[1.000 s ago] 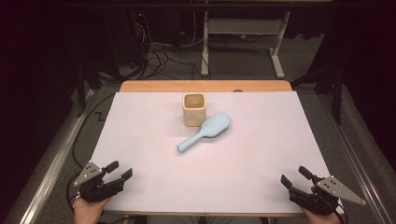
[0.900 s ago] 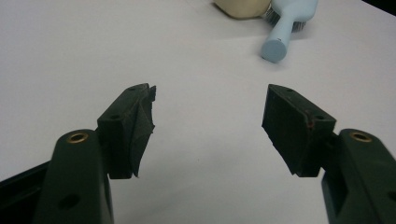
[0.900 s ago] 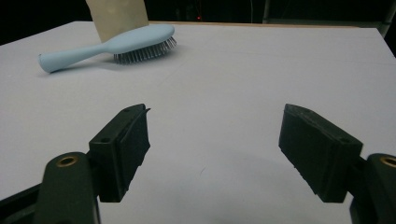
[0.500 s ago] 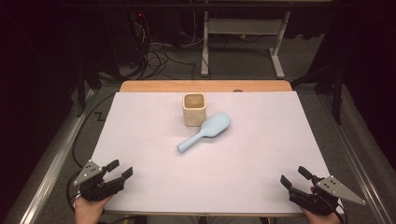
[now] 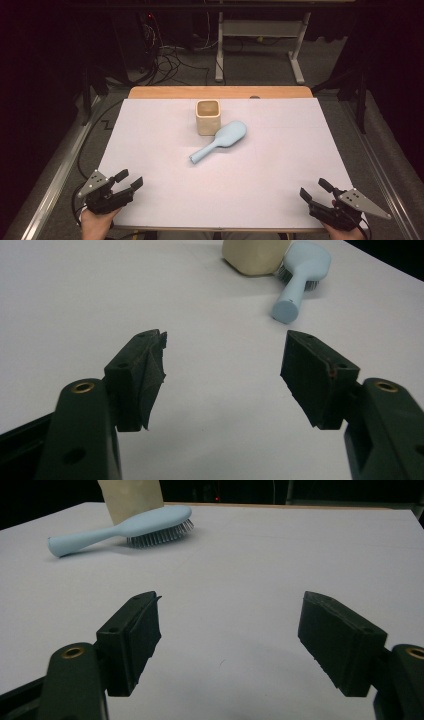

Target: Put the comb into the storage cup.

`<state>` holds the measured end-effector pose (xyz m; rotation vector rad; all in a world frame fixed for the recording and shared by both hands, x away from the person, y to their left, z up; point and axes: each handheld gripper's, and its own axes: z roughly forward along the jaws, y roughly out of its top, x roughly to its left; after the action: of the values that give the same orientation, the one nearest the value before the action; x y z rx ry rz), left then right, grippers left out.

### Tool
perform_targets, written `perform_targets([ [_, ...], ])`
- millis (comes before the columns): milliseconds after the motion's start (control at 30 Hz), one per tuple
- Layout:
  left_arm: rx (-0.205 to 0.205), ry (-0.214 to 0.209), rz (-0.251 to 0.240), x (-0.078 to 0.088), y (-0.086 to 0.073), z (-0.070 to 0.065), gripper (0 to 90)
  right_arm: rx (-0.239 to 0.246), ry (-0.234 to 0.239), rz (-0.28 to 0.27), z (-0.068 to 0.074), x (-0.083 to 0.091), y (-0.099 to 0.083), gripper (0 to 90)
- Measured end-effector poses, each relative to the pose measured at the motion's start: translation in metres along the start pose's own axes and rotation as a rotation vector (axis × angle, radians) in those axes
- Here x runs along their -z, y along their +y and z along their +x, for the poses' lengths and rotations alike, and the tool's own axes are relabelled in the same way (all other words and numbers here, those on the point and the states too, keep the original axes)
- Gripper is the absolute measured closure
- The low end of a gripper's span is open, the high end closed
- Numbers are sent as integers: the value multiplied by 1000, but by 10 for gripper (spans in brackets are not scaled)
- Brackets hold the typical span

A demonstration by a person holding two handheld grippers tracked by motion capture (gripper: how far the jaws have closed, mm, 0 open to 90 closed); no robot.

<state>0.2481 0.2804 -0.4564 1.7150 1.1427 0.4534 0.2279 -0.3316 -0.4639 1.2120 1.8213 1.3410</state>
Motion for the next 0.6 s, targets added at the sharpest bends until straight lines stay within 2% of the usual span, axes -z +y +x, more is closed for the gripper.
perform_targets([
  [600, -19, -25, 7, -12, 7, -8, 342, -4, 7, -1, 0, 0, 0, 254],
])
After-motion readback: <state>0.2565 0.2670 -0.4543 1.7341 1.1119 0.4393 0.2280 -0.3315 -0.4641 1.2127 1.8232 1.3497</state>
